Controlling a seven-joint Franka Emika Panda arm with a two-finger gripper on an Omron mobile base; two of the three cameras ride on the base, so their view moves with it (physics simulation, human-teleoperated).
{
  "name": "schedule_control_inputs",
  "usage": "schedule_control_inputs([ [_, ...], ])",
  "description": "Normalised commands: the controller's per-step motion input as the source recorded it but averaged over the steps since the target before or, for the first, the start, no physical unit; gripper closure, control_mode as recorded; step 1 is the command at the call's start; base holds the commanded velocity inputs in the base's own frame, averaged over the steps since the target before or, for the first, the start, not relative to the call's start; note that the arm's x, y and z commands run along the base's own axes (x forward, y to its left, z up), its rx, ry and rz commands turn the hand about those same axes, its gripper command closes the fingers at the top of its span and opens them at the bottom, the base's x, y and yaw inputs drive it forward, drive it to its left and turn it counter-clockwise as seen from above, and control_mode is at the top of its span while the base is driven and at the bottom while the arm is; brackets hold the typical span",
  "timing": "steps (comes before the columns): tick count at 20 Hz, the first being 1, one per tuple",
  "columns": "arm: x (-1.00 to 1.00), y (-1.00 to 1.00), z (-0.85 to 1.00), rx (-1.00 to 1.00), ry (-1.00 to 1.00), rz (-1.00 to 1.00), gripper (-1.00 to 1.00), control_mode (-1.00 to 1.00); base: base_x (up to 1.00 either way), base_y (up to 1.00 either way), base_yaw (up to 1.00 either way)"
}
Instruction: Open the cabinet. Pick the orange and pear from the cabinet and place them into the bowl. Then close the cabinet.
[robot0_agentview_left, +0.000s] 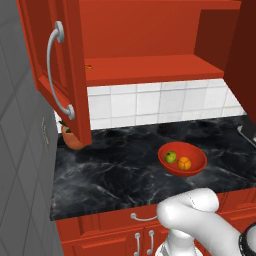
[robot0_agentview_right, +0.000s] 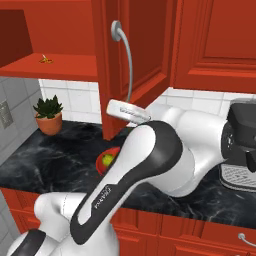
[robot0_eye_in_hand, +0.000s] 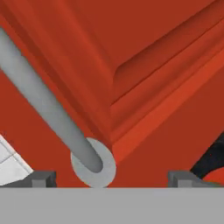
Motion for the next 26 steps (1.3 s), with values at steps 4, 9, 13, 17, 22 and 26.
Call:
schedule_control_inputs([
  [4, 1.00, 0.04, -0.45, 0.24, -0.14, 0.30, -1.00, -1.00, 0.00, 0.00, 0.00],
  [9, 1.00, 0.61, -0.20, 0.22, -0.19, 0.12, -1.00, -1.00, 0.00, 0.00, 0.00],
  [13, 1.00, 0.96, 0.03, 0.16, -0.14, -0.05, -1.00, -1.00, 0.00, 0.00, 0.00],
  [17, 1.00, 0.91, 0.20, 0.00, -0.06, -0.22, -1.00, -1.00, 0.00, 0.00, 0.00],
  [22, 1.00, 0.68, 0.10, -0.07, 0.00, -0.40, -1.00, -1.00, 0.00, 0.00, 0.00],
  [26, 1.00, 0.44, 0.00, -0.09, 0.17, -0.27, -1.00, -1.00, 0.00, 0.00, 0.00],
])
